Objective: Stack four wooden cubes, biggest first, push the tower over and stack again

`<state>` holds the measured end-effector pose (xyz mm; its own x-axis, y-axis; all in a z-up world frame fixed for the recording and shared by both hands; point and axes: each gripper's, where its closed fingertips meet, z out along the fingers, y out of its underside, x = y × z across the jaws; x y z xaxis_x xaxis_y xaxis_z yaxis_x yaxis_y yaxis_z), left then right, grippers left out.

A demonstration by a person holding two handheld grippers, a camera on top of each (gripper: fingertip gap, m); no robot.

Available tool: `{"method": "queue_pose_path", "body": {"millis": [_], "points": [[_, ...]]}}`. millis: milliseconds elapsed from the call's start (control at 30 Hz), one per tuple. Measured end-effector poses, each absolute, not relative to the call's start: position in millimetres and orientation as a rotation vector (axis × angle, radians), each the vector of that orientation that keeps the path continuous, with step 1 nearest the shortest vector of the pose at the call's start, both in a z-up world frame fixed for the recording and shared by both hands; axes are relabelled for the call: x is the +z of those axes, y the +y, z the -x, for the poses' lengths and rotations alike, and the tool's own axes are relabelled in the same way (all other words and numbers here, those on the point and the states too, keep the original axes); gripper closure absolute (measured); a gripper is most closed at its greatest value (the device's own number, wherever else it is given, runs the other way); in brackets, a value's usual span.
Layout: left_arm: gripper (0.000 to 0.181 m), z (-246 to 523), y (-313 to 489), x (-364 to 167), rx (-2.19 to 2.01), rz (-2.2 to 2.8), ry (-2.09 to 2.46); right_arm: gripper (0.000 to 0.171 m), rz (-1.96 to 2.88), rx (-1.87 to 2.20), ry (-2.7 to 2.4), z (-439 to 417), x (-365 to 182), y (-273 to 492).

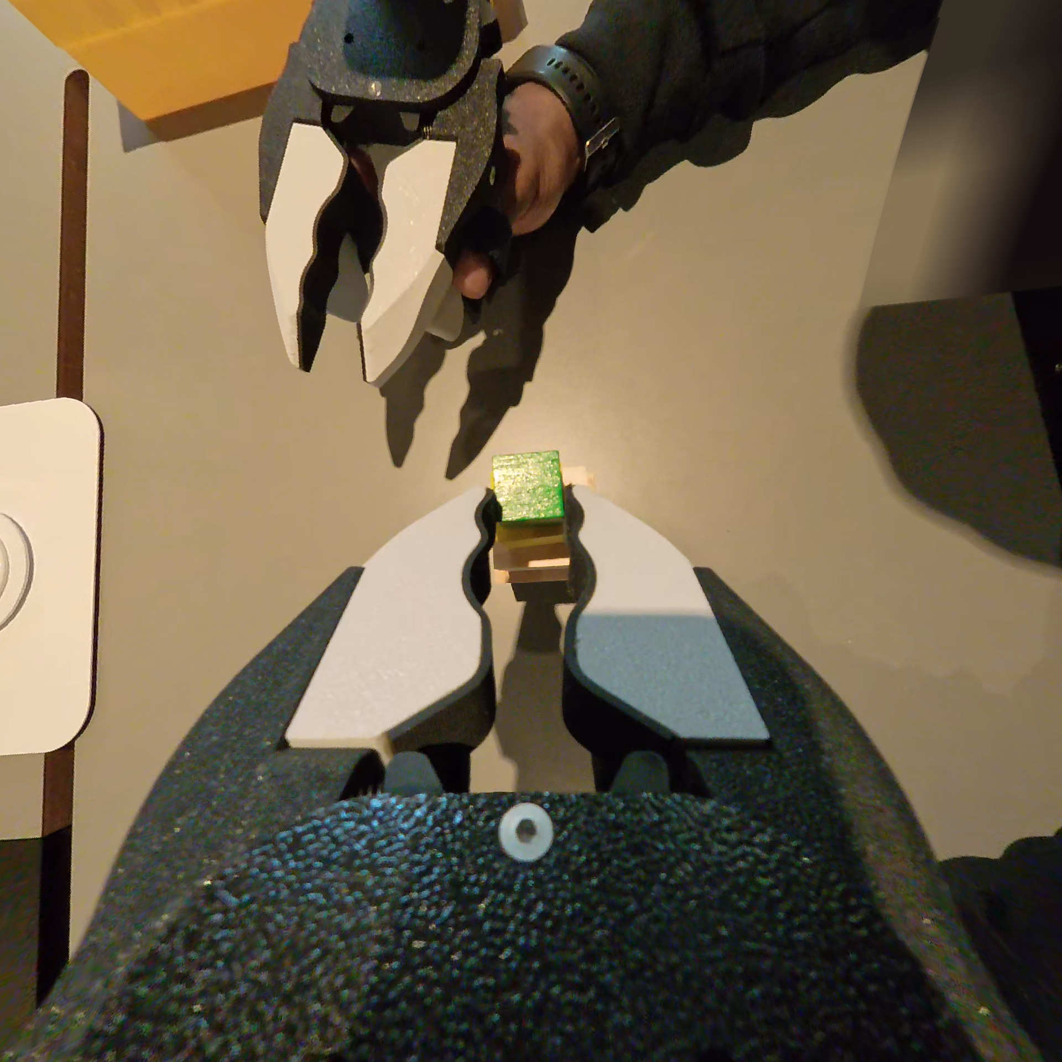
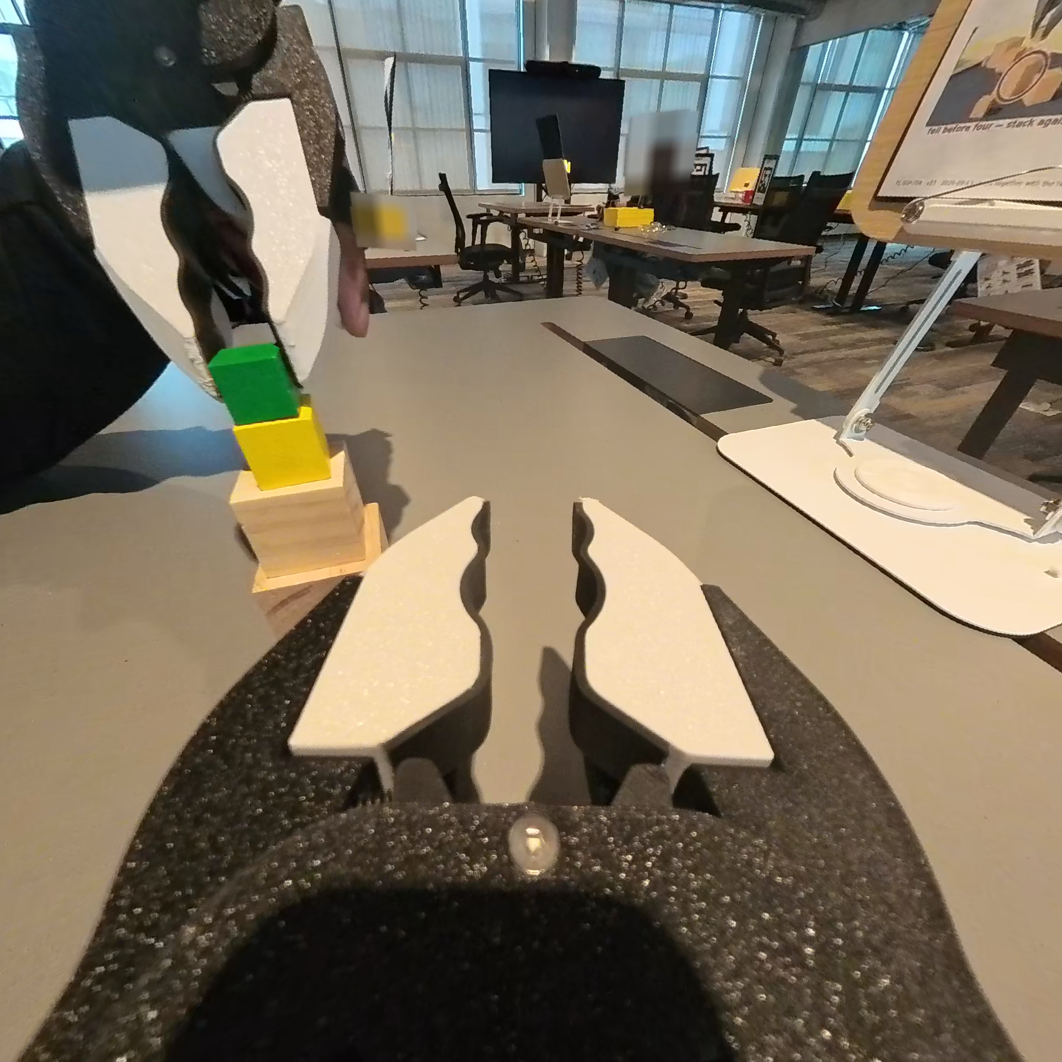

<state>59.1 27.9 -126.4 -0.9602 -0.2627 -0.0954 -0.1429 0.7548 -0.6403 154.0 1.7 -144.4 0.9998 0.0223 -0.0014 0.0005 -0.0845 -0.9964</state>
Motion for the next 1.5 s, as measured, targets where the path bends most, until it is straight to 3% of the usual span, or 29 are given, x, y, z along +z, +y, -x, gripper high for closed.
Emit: {"method": "queue_pose_path", "body": {"millis": [1133, 1367, 1500], "points": [[0.153, -60.6, 28.9, -128.9, -0.969, 0.333, 2.759, 0.148, 1.656, 0.019, -0.027, -152.8, -144.6, 1.7], [0.145, -66.0, 44.3, -90.5, -1.2, 0.288, 2.503, 0.149, 1.652, 0.021, -0.031, -152.3, -144.0, 1.3], [0.176, -76.1, 61.7, -67.6, -1.53, 0.376, 2.172, 0.149, 1.651, 0.026, -0.031, -152.3, -144.0, 1.2]]}}
